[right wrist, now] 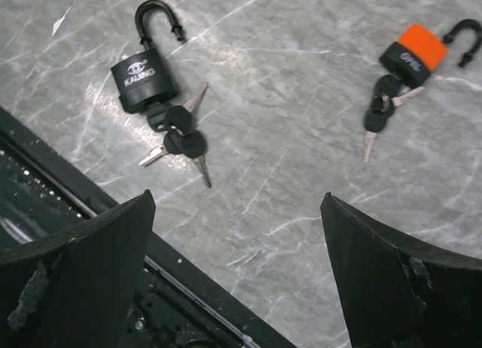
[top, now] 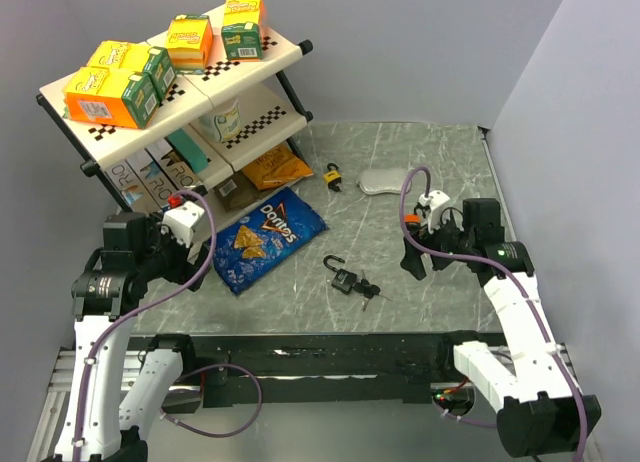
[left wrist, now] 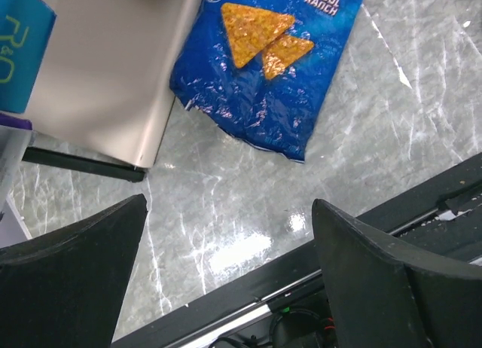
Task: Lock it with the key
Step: Pick up the lock from the center of the board.
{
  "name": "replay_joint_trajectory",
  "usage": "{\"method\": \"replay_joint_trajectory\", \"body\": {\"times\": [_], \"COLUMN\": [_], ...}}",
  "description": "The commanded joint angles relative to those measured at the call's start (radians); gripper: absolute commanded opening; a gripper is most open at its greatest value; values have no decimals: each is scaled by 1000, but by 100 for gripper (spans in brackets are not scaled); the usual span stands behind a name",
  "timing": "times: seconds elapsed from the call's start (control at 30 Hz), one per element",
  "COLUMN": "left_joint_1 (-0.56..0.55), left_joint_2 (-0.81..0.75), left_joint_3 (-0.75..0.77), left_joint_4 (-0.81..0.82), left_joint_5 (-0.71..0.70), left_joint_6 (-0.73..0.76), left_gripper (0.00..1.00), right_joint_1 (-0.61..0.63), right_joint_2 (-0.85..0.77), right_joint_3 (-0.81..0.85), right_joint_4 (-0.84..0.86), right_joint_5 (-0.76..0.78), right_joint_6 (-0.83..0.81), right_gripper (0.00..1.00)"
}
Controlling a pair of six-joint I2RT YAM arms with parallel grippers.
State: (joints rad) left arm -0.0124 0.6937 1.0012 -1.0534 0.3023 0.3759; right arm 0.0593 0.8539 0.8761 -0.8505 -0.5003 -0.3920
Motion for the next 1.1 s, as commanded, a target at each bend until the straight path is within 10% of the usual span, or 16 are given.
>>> {"method": "replay_joint_trajectory", "body": {"times": [0.0, 0.2, 1.07], "left_joint_1": [3, 2, 0], "left_joint_2": [18, 76, -13], "left_joint_3": [31, 53, -65], "left_joint_4": [23, -101, 30], "left_joint_5": [90, 316, 393], "left_joint_6": [39, 240, 325], "left_gripper": [96, 96, 96], "right_joint_1": [45, 233, 724], "right_joint_2": [57, 169, 714], "right_joint_3": [27, 18, 84], "right_joint_4": [-10, 48, 341], "right_joint_5": [-38, 43, 295], "right_joint_6": [-30, 11, 101], "right_gripper": [100, 100, 96]}}
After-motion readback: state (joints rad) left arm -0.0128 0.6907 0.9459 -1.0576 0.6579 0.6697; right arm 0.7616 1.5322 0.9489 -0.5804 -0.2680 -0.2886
